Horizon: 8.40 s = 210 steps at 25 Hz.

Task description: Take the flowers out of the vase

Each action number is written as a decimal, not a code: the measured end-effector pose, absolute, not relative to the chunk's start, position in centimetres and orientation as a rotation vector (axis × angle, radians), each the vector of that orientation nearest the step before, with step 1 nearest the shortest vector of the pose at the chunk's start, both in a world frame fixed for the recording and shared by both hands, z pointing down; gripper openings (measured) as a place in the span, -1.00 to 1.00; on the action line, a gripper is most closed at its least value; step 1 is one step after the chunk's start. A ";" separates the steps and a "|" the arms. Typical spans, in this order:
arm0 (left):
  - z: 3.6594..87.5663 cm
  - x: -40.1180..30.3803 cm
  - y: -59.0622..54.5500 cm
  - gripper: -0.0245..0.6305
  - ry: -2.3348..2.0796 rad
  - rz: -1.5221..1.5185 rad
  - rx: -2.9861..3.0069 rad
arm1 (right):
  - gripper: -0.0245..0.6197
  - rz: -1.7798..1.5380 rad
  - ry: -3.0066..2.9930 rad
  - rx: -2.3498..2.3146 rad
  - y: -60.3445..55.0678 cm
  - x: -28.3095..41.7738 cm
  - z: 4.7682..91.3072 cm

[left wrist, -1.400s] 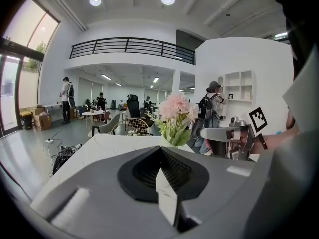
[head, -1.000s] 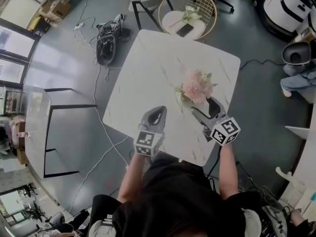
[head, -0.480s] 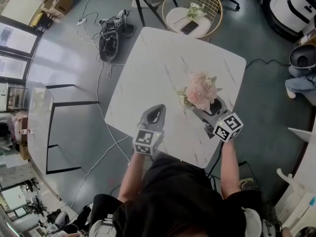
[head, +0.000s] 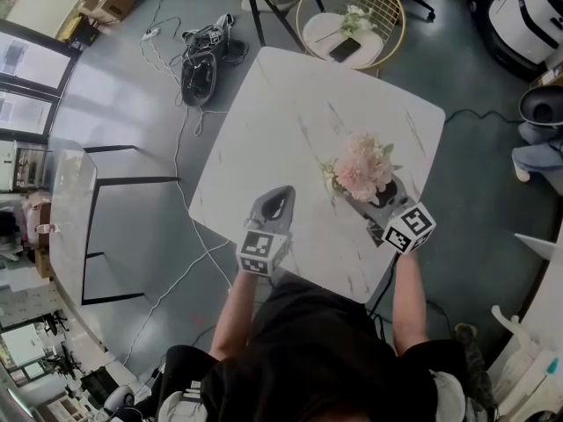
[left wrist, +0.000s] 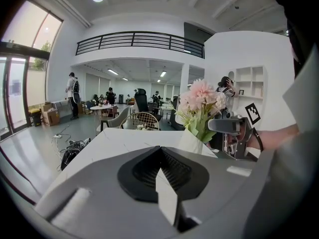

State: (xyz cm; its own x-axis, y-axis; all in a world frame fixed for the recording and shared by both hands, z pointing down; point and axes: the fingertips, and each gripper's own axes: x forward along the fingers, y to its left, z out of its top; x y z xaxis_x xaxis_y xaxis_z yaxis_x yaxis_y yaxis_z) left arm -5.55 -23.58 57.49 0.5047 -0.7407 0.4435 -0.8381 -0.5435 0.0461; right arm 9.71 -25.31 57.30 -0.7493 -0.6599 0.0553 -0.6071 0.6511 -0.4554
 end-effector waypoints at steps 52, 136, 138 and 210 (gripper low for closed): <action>54.3 -9.5 -20.0 -0.90 -1.417 0.382 2.523 | -0.66 -0.333 2.757 -1.283 -24.3 9.3 50.1; 49.0 -8.3 -12.7 -0.90 -1.400 0.253 2.620 | -0.66 -0.140 2.650 -1.434 -16.3 12.6 41.5; 49.0 -7.8 -12.3 -0.90 -1.389 0.254 2.629 | -0.66 -0.146 2.656 -1.455 -15.4 12.9 42.0; 49.5 1.9 -5.4 -0.90 -1.169 0.308 2.768 | -0.66 -0.324 2.559 -1.767 -0.7 20.2 51.5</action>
